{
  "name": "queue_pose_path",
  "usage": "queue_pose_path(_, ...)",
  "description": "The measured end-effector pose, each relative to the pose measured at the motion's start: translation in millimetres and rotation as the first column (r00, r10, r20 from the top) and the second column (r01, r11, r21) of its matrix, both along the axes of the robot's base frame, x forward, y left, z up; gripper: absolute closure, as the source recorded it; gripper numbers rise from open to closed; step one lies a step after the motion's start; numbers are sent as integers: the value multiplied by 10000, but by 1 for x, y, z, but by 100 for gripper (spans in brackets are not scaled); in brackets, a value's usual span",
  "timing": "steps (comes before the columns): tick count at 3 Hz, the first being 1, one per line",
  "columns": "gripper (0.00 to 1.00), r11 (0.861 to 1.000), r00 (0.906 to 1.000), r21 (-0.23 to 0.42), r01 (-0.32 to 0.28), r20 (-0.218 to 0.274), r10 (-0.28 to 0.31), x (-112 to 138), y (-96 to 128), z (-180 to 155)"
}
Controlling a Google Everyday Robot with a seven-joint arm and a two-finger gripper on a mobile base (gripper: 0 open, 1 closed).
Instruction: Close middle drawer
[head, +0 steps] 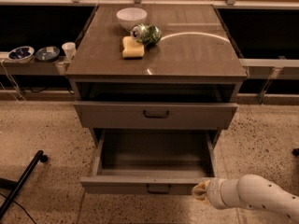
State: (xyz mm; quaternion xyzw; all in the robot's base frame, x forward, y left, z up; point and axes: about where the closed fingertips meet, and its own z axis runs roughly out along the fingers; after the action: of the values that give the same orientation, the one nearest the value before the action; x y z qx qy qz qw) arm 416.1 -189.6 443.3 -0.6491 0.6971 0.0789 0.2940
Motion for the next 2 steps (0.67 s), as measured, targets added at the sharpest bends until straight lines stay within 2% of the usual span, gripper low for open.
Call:
queue_pose_path(1, 100, 9988, 9998, 462, 183, -40, -182, 9, -6, -31)
queue_pose_path(2, 100, 9891, 9995, 1469, 69, 281, -112, 10, -3, -53)
